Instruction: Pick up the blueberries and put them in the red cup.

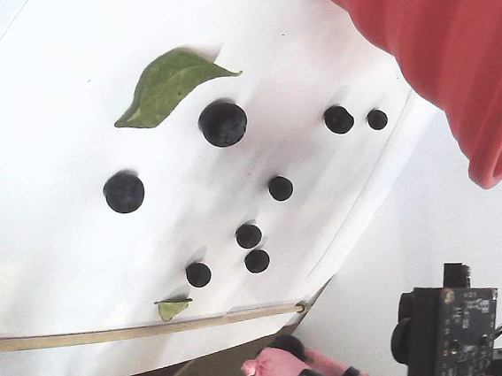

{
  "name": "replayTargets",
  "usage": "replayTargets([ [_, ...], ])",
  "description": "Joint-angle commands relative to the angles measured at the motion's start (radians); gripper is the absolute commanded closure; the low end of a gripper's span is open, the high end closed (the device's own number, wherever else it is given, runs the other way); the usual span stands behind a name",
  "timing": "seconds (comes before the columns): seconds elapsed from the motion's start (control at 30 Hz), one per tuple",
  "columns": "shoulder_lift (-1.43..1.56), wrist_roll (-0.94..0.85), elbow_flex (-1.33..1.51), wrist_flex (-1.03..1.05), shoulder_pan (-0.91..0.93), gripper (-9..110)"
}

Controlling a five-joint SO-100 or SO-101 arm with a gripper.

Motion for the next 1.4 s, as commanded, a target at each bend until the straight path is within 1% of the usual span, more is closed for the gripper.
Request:
replayTargets([
  [0.0, 0.021, -0.011, -0.104, 0.008, 0.003, 91],
  [1.2, -0.153, -0.098, -0.505, 0.057, -0.04, 91],
  [1.37, -0.176, -0.094, -0.569, 0.098, -0.049, 91],
])
